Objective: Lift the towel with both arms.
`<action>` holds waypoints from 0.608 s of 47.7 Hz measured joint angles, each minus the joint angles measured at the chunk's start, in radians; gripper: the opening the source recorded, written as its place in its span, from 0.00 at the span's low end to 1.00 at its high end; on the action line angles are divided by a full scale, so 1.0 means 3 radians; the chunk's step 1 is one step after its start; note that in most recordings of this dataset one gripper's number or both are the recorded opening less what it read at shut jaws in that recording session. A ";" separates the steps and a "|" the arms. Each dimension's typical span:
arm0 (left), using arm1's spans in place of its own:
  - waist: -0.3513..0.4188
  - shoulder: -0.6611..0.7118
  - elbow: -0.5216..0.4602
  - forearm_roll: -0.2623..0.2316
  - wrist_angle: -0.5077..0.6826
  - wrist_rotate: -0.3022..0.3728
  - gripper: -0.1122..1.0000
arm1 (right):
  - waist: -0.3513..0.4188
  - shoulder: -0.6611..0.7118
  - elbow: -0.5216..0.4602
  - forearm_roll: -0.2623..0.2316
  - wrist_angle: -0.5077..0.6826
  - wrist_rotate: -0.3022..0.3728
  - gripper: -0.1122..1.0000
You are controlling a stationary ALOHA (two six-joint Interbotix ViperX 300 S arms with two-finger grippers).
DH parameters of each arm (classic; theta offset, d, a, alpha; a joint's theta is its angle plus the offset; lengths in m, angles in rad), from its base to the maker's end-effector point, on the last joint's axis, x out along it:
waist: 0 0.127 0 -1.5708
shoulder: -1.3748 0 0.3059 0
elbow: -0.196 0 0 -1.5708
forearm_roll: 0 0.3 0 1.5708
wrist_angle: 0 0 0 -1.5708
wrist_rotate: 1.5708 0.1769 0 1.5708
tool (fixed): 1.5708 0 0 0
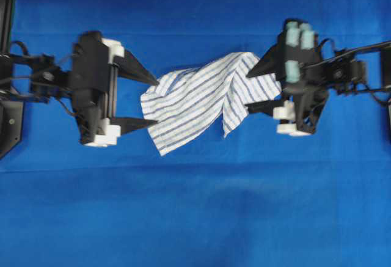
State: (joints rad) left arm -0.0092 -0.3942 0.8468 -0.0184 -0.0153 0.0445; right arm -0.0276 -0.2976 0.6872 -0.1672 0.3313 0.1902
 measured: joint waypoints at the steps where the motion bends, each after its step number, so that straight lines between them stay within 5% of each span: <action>1: 0.0000 0.0036 0.0015 0.0000 -0.0026 0.0000 0.93 | 0.0005 0.0036 0.0020 0.0000 -0.0036 0.0005 0.69; 29: -0.0128 0.1289 0.0266 -0.0005 -0.0833 -0.0020 0.93 | 0.0005 0.1253 0.0261 0.0036 -0.1125 0.0215 0.69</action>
State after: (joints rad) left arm -0.0476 -0.0077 0.9265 -0.0199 -0.2654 0.0383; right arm -0.0261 0.0782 0.7655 -0.1565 -0.0061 0.2546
